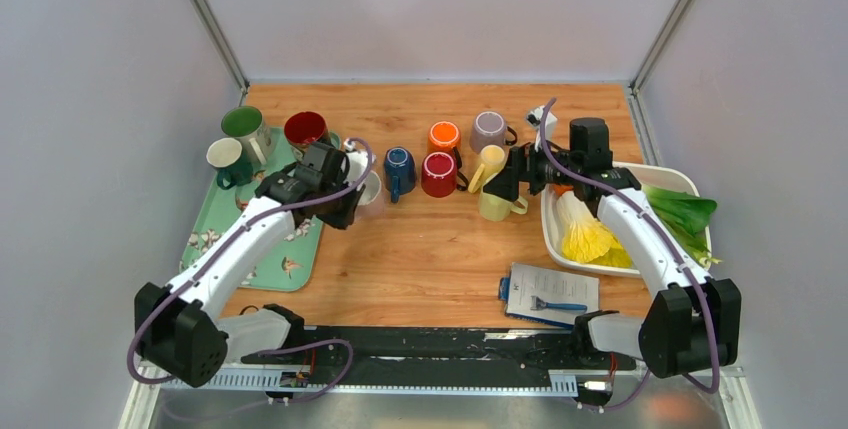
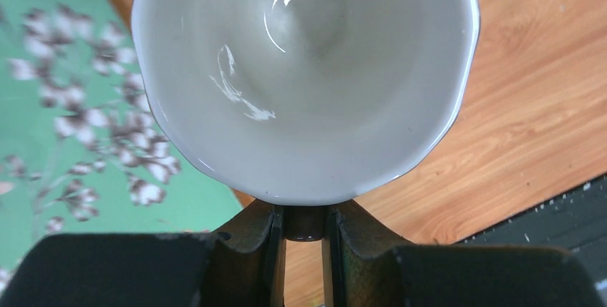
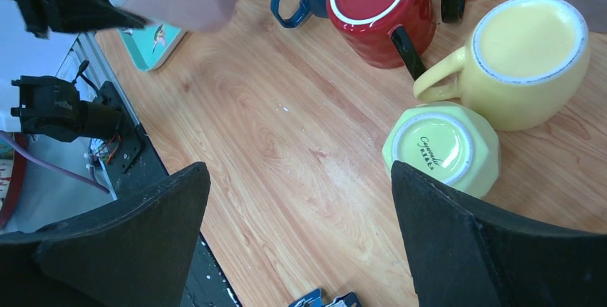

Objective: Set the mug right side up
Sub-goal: Place the cup on the tray.

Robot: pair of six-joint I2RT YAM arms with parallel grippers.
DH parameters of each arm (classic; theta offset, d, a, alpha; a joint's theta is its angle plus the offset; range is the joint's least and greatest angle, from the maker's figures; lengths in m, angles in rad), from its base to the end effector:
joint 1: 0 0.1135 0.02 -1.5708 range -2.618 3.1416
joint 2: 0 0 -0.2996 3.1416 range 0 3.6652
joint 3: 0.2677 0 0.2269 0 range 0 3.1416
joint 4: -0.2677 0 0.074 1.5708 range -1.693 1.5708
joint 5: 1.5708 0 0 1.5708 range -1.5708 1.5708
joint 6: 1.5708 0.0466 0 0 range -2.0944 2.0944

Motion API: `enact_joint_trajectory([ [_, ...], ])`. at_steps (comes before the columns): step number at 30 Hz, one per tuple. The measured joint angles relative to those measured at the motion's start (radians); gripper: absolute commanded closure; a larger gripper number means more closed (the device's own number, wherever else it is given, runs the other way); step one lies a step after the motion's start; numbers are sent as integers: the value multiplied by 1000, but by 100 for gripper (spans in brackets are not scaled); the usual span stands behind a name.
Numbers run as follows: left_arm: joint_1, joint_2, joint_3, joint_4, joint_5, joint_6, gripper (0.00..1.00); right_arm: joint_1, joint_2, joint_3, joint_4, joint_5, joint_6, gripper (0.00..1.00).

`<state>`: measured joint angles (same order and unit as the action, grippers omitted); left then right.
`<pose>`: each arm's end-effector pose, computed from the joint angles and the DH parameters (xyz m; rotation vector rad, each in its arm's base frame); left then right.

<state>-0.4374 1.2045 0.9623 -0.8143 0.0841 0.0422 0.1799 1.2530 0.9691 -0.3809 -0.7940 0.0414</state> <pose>0.1784 -0.0877 0.2942 0.6561 2.5603 -0.2455 0.2274 0.0751 0.3286 -0.5823 2.0995 1.0043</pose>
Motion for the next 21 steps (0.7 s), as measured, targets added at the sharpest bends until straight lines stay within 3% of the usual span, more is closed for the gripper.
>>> enact_joint_trajectory([
  [9,145,-111,86,-45,-216,-97,100,0,5,0,1,0,0,0],
  [16,343,-23,102,-49,-314,-249,100,0,19,0,3,-1,1,0],
  [21,375,22,91,43,-384,-307,100,0,20,0,4,-1,0,0],
])
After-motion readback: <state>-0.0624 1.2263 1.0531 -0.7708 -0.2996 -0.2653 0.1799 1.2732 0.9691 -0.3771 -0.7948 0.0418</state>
